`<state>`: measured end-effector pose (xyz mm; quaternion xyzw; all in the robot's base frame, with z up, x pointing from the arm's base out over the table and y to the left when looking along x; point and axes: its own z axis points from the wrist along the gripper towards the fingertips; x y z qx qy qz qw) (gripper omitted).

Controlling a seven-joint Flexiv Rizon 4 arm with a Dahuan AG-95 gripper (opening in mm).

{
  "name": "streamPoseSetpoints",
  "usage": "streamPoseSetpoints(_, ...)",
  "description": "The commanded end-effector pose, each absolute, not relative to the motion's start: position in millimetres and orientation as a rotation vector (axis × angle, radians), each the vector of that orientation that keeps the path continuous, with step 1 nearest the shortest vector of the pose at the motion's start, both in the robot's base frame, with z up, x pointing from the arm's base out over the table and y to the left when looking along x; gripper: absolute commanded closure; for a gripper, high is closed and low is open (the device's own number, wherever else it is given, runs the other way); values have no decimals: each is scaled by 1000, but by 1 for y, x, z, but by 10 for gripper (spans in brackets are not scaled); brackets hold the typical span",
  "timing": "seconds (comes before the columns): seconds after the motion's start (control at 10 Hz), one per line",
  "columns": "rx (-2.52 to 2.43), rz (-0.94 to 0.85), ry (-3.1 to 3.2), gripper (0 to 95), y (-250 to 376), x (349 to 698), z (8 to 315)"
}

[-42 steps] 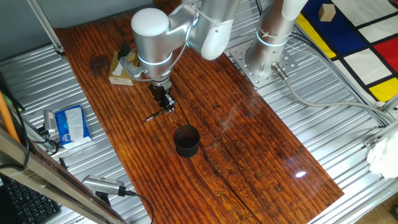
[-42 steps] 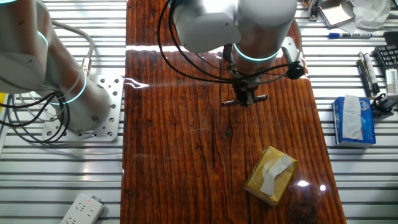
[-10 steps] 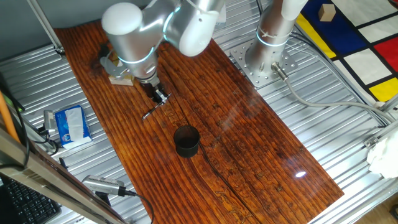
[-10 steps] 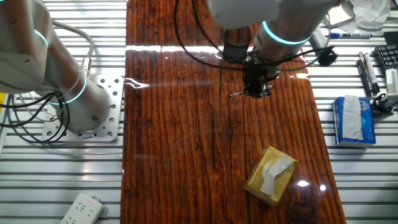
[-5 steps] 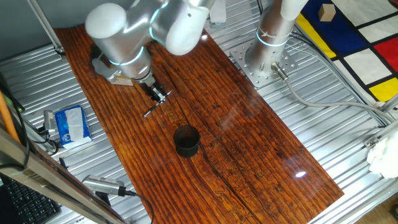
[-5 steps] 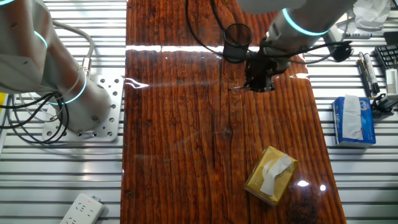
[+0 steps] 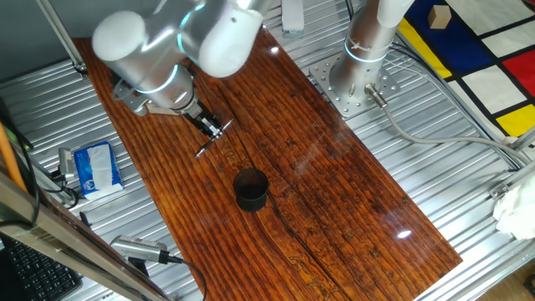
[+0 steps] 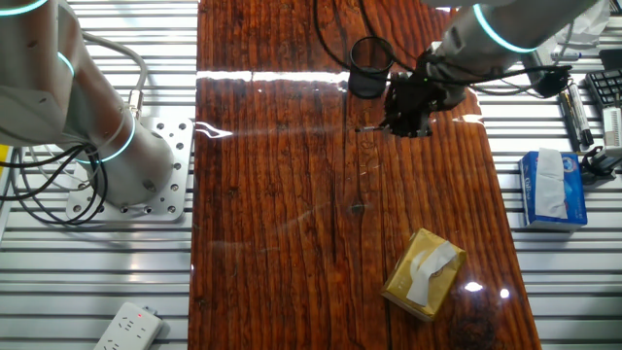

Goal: Put the pen into the pen holder

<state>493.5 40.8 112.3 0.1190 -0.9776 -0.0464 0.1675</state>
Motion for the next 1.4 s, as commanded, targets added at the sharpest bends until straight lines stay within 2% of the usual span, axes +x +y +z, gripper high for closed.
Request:
streamPoseSetpoints(0.1, 326, -155, -2762, 950, 43, 491, 116)
streamPoseSetpoints(0.4, 280, -225, -2726, 950, 43, 491, 118)
streamPoseSetpoints(1.4, 350, -189, -2713, 950, 43, 491, 118)
